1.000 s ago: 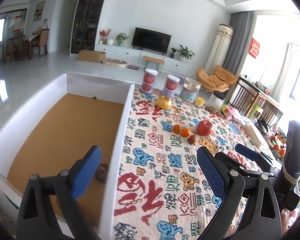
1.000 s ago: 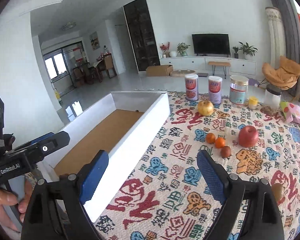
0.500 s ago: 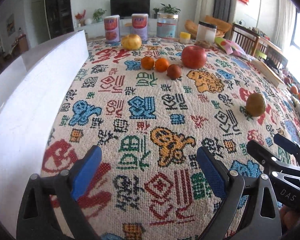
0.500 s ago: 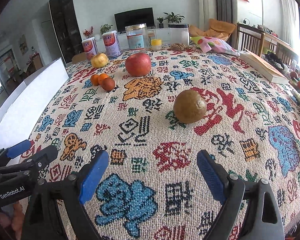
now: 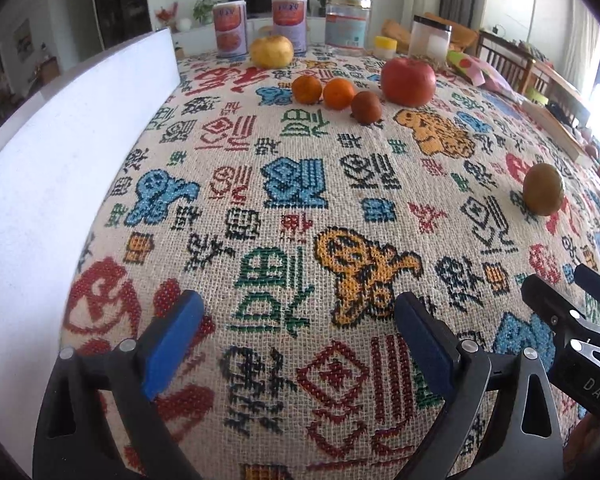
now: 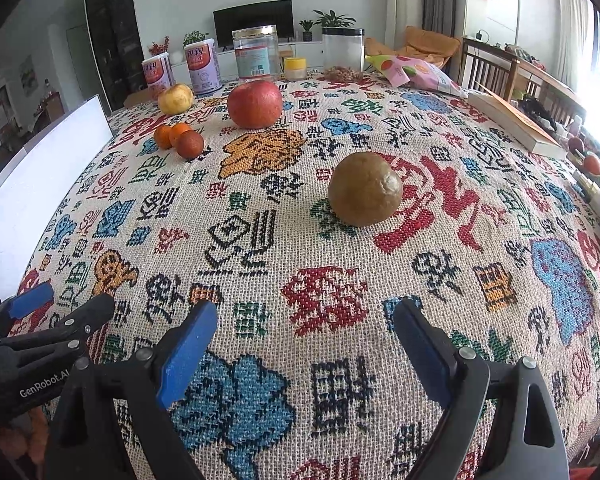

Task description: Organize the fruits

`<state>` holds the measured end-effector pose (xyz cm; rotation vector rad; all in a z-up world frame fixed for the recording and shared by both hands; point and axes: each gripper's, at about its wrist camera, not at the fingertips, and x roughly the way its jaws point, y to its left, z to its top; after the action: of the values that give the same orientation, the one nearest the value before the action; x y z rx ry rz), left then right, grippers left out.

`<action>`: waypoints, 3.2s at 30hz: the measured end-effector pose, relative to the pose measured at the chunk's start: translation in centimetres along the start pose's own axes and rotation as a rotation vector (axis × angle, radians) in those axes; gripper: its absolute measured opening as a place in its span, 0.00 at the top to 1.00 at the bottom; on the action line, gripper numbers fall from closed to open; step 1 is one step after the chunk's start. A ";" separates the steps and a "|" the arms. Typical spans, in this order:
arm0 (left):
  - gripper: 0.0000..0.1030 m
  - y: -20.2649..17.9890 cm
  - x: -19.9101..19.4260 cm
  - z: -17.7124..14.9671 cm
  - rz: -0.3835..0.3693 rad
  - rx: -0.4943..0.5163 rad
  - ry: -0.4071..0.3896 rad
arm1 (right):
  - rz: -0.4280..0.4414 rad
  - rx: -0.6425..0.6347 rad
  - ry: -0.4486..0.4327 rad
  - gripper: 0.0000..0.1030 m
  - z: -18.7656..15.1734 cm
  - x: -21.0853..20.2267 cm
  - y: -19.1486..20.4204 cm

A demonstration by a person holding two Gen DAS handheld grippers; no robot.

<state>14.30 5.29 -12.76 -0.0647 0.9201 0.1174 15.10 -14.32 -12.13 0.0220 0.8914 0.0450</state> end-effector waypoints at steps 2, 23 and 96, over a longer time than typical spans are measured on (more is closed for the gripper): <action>0.05 0.0 0.0 -0.1 -0.001 -0.001 0.000 | -0.009 -0.012 0.006 0.13 0.0 0.1 0.2; 0.03 -0.1 0.1 0.0 0.018 0.006 -0.001 | -0.015 -0.024 0.063 0.05 -0.3 1.1 0.4; 0.69 0.4 0.7 2.6 -0.140 0.116 0.023 | -0.014 -0.028 0.071 0.00 -0.2 1.3 0.5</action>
<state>16.73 5.97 -11.70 -0.0225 0.9407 -0.0663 15.70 -13.80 -13.22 -0.0124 0.9615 0.0452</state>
